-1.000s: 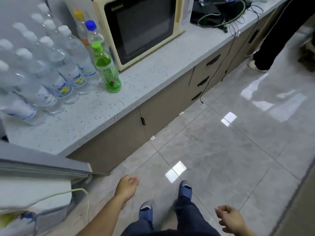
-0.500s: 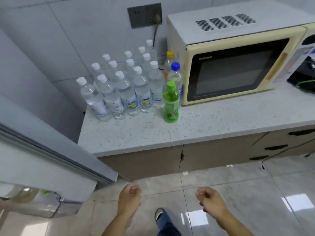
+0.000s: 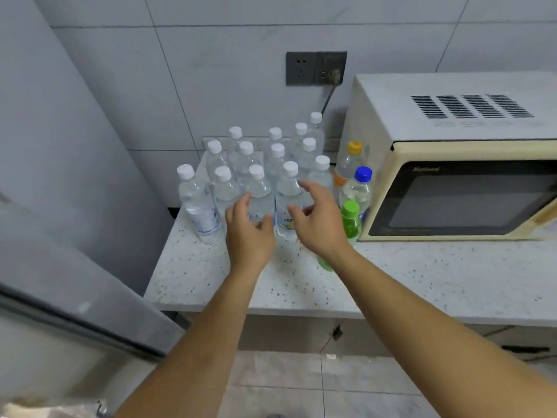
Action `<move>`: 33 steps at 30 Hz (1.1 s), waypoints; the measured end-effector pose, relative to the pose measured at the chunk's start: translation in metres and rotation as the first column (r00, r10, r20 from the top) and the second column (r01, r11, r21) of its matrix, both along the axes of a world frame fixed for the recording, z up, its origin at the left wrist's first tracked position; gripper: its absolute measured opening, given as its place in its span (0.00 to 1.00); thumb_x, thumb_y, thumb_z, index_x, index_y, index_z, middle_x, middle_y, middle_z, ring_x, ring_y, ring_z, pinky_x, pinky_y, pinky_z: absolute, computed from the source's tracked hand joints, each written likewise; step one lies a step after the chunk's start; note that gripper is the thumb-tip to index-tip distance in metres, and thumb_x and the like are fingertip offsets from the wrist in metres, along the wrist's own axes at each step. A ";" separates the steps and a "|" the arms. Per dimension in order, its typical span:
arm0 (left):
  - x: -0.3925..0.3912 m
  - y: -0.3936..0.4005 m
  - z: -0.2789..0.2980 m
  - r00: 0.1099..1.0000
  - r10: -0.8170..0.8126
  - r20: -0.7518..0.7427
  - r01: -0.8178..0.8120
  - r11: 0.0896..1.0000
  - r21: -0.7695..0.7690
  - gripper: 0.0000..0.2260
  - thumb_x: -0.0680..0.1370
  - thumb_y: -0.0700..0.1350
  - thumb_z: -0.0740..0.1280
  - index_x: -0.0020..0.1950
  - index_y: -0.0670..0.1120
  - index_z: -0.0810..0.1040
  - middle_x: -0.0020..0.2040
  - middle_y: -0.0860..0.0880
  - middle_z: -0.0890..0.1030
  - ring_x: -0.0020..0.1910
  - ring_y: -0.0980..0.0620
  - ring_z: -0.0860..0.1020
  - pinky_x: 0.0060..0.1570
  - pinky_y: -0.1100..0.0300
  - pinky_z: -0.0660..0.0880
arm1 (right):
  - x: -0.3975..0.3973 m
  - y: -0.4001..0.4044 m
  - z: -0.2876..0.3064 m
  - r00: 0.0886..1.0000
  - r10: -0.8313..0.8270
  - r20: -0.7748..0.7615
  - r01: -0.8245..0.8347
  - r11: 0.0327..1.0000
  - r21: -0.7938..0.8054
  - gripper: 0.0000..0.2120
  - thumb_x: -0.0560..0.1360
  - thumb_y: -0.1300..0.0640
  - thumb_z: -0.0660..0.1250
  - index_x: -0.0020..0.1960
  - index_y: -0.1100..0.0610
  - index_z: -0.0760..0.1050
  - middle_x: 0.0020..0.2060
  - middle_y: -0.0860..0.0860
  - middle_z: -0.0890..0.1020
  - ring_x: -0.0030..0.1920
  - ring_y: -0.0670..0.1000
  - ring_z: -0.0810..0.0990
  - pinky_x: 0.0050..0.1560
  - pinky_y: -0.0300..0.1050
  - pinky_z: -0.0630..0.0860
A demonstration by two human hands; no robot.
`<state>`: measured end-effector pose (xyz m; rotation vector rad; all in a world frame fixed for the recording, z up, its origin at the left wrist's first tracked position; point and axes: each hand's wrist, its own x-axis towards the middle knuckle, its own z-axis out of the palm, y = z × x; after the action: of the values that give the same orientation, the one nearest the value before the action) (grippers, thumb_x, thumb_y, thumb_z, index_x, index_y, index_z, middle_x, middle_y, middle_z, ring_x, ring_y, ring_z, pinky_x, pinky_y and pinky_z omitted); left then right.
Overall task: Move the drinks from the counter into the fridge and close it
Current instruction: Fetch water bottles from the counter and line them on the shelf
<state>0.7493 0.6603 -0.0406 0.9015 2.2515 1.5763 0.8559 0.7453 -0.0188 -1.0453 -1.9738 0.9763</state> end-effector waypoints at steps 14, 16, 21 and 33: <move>-0.042 0.055 0.041 0.883 -0.216 -0.417 0.038 0.918 -0.395 0.17 0.80 0.44 0.66 0.69 0.47 0.73 0.68 0.46 0.71 0.59 0.41 0.76 0.56 0.49 0.74 | -0.034 0.056 0.028 0.911 0.166 0.378 -0.220 0.970 0.104 0.19 0.77 0.55 0.69 0.66 0.55 0.70 0.59 0.58 0.74 0.53 0.60 0.78 0.52 0.48 0.72; -0.037 0.046 0.039 0.891 -0.202 -0.407 0.045 0.930 -0.364 0.15 0.79 0.44 0.67 0.66 0.47 0.75 0.65 0.45 0.73 0.58 0.42 0.76 0.54 0.53 0.72 | -0.025 0.052 0.025 0.925 0.170 0.340 -0.224 0.966 0.128 0.16 0.76 0.55 0.70 0.61 0.57 0.73 0.55 0.58 0.76 0.50 0.60 0.77 0.49 0.48 0.71; -0.021 0.018 0.039 0.924 -0.155 -0.350 0.048 0.954 -0.297 0.17 0.75 0.42 0.70 0.64 0.50 0.77 0.59 0.46 0.77 0.55 0.46 0.77 0.51 0.59 0.70 | -0.003 0.039 0.015 0.950 0.206 0.235 -0.250 0.953 0.172 0.12 0.73 0.60 0.73 0.55 0.61 0.78 0.51 0.59 0.78 0.51 0.58 0.76 0.47 0.45 0.69; 0.001 -0.029 0.031 0.923 -0.119 -0.367 0.074 0.988 -0.136 0.18 0.73 0.46 0.74 0.62 0.50 0.78 0.50 0.58 0.79 0.46 0.58 0.73 0.44 0.71 0.68 | 0.032 0.016 0.005 0.974 0.218 0.065 -0.226 0.961 0.162 0.13 0.72 0.59 0.75 0.55 0.56 0.79 0.48 0.49 0.79 0.45 0.50 0.76 0.51 0.50 0.76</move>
<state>0.7498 0.6314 -0.0099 1.3537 2.4720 1.2968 0.8875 0.7616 -0.0139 -0.7709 -2.2052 0.8883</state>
